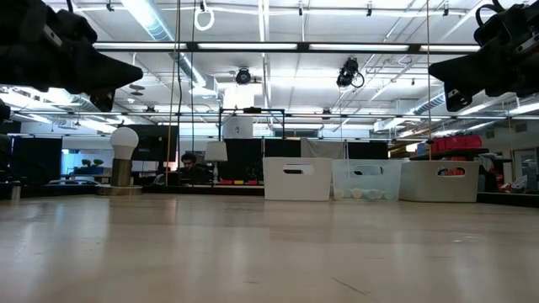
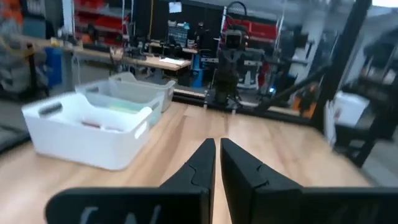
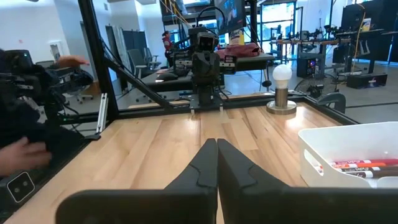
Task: Pick & Place Markers
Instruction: Return to Home Position
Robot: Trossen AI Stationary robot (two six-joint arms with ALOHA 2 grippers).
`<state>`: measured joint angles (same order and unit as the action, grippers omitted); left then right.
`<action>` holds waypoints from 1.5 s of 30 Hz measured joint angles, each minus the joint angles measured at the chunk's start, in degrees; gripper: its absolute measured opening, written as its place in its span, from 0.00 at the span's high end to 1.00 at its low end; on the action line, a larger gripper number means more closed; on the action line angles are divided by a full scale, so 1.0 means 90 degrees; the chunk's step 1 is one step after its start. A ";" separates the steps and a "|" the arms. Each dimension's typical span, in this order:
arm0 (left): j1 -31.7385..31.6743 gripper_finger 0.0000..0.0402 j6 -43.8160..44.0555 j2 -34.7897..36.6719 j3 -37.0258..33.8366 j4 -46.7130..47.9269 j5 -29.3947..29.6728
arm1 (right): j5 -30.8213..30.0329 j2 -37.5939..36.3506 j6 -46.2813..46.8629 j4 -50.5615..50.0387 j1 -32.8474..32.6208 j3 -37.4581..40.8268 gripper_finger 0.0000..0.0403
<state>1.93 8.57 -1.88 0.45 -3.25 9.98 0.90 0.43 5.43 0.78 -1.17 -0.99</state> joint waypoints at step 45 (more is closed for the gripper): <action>0.0001 0.93 0.0982 0.0004 -0.0002 -0.0131 0.0005 | -0.0001 0.0000 0.0000 0.0000 -0.0002 0.0000 1.00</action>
<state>1.95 17.41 -1.85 0.43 -4.43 10.02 0.89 0.43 5.43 0.78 -1.19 -0.99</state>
